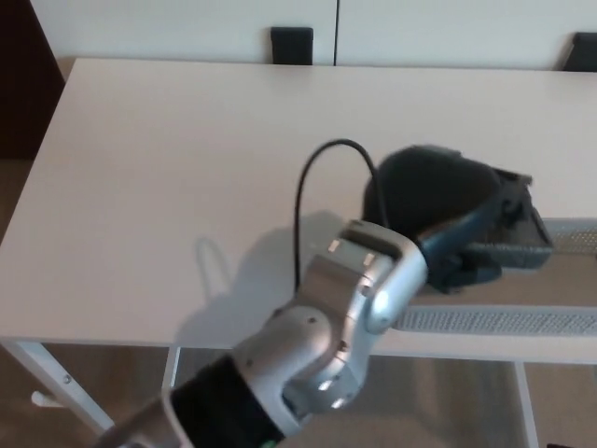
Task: The robot walks towards a desk on which an eraser is kept on the left hand side and a container is kept on the right hand side. The robot picks up the eraser using its left hand and places it in the container.
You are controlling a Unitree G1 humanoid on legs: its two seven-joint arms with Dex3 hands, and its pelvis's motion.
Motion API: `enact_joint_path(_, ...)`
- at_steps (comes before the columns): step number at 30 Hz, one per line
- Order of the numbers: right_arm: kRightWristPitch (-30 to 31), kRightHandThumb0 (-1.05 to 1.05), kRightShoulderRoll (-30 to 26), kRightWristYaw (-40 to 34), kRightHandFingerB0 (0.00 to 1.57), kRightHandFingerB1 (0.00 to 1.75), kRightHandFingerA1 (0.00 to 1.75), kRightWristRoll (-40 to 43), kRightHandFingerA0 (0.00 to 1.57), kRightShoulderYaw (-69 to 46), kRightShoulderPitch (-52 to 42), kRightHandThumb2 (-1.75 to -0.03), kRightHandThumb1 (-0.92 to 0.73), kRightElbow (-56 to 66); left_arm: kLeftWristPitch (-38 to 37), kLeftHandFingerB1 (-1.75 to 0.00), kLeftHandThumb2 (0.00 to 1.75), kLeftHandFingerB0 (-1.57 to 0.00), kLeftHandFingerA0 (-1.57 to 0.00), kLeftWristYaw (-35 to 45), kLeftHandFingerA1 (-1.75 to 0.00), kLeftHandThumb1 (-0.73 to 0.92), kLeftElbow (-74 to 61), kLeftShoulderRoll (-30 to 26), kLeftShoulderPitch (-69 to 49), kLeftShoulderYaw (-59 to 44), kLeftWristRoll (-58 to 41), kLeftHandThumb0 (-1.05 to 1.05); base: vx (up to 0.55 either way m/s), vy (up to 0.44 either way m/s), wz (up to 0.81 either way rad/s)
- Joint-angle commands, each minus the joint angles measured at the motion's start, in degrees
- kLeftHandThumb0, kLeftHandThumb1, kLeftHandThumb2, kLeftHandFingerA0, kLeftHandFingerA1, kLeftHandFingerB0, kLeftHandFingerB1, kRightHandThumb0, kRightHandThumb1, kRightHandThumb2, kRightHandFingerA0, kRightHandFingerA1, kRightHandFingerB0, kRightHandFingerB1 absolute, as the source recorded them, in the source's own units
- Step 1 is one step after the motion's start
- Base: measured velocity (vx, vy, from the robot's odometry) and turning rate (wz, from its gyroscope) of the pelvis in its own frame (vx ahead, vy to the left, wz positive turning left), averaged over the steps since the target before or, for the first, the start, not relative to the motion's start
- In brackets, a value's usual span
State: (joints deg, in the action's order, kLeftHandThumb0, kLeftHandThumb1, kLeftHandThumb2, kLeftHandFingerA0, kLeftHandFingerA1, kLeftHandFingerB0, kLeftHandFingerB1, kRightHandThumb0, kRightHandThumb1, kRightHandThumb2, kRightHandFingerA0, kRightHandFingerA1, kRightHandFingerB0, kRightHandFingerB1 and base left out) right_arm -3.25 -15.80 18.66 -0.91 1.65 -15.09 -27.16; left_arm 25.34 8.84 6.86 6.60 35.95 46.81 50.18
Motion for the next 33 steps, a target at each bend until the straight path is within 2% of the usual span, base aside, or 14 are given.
enact_joint_path(1, 0.8, -0.37, -0.11, -0.35, 0.56, 0.43, 0.49, -0.54, 0.64, 0.26, -0.08, -0.57, -0.57, 0.47, -1.89, -0.61, 0.69, -0.76, -0.96, -2.12, -1.5, 0.85, 5.14, 1.03, 1.79, 1.18, 2.18, -0.46, 0.0, 0.0, 0.0)
enact_joint_path(6, 1.49, -0.38, -0.06, 0.15, 0.55, 0.43, 0.48, -0.21, 0.63, 0.43, -0.26, -0.56, -0.58, 2.0, -4.17, -0.84, 0.72, -0.72, -0.94, -3.95, -1.57, 0.9, 8.99, 1.06, 3.0, 1.62, 2.08, -0.46, 0.0, 0.0, 0.0)
enact_joint_path(8, 0.04, -0.41, -0.22, 0.44, 0.55, 0.43, 0.49, -0.31, 0.64, 0.46, 0.56, -0.57, -0.57, 0.43, -6.03, -0.49, 0.68, -0.67, -0.96, -5.35, -1.5, 0.82, 10.37, 1.27, 3.55, 1.81, 1.73, -0.42, 0.0, 0.0, 0.0)
enact_joint_path(9, 0.17, -0.37, -0.04, 0.61, 0.56, 0.43, 0.49, -0.05, 0.63, 0.39, 0.97, -0.55, -0.58, 0.19, -6.92, -0.38, 0.66, -0.45, -0.67, -4.95, -1.39, 0.78, 10.67, 1.39, 3.66, 1.54, 0.82, -0.48, 0.0, 0.0, 0.0)
enact_joint_path(10, -0.25, -0.37, -0.09, 0.53, 0.56, 0.44, 0.5, -0.19, 0.64, 0.42, 0.93, -0.56, -0.56, 0.15, -5.84, -0.26, 0.62, -0.11, -0.07, -1.41, -0.25, 0.66, 11.09, 1.48, 4.49, 2.41, 1.09, -0.71, 0.0, 0.0, 0.0)
enact_joint_path(11, 0.31, -0.38, 0.0, 0.38, 0.56, 0.44, 0.5, -0.33, 0.65, 0.54, 1.16, -0.56, -0.56, 0.32, -5.5, -0.01, 0.64, 0.0, 0.0, 0.18, 0.0, 0.68, 11.4, 0.56, 5.63, 4.09, 3.13, -0.87, 0.0, 0.0, 0.0)
enact_joint_path(19, 2.46, -0.4, -0.85, -0.57, 0.57, 0.42, 0.48, -2.33, 0.66, 1.53, 1.06, -0.56, -0.55, 2.97, -4.74, 0.0, 0.63, 0.0, 0.0, 2.17, 0.0, 0.77, 11.43, 0.7, 7.28, 6.92, 4.22, -1.05, 0.0, 0.0, 0.0)
enact_joint_path(20, 2.75, -0.38, -0.75, -0.5, 0.57, 0.42, 0.48, -2.07, 0.66, 1.43, 1.19, -0.56, -0.56, 3.1, -4.71, 0.0, 0.95, 0.0, 0.0, 2.24, 0.0, 0.59, 11.27, 0.48, 7.29, 6.96, 4.32, -1.03, 0.0, 0.0, 0.0)
enact_joint_path(22, 2.81, -0.38, -0.72, -0.47, 0.57, 0.42, 0.48, -1.88, 0.66, 1.33, 1.4, -0.56, -0.56, 2.9, -4.8, 0.0, 0.64, 0.0, 0.0, 2.16, 0.0, 0.79, 11.04, 0.29, 7.27, 6.98, 4.65, -1.03, 0.0, 0.0, 0.0)
enact_joint_path(23, 3.12, -0.38, -0.79, -0.53, 0.57, 0.42, 0.48, -2.1, 0.67, 1.47, 1.64, -0.56, -0.56, 2.88, -4.68, -0.06, 1.07, 0.0, 0.0, 2.19, 0.0, 0.63, 11.18, 0.18, 7.54, 7.25, 5.2, -1.05, 0.0, 0.0, 0.0)
enact_joint_path(24, 3.2, -0.38, -0.8, -0.51, 0.57, 0.42, 0.48, -2.11, 0.67, 1.5, 1.62, -0.56, -0.56, 3.02, -4.85, 0.0, 0.62, 0.0, 0.0, 1.84, 0.0, 0.77, 10.99, 0.01, 7.35, 7.32, 5.4, -1.05, 0.0, 0.0, 0.0)
enact_joint_path(25, 3.0, -0.38, -0.87, -0.57, 0.57, 0.42, 0.48, -2.4, 0.67, 1.71, 1.72, -0.56, -0.57, 3.12, -5.18, 0.0, 0.94, 0.0, 0.0, 1.35, 0.0, 0.6, 10.67, -0.28, 7.11, 7.24, 5.45, -1.01, 0.0, 0.0, 0.0)
enact_joint_path(32, 1.51, -0.38, -0.75, 0.37, 0.55, 0.43, 0.49, -1.55, 0.65, 1.49, 1.23, -0.56, -0.56, 2.74, -7.88, 0.0, 0.67, 0.0, 0.0, 1.97, 0.0, 0.8, -9.13, -5.9, -2.47, 4.7, 3.05, -0.98, 0.0, 0.0, 0.0)
enact_joint_path(33, 1.66, -0.37, -1.04, 0.36, 0.55, 0.42, 0.48, -1.83, 0.64, 1.57, 1.34, -0.56, -0.57, 2.84, -9.12, -0.13, 1.03, 0.0, 0.0, 2.78, -0.02, 0.62, -15.83, -7.44, -5.49, 3.4, 0.97, -0.95, 0.0, 0.0, 0.0)
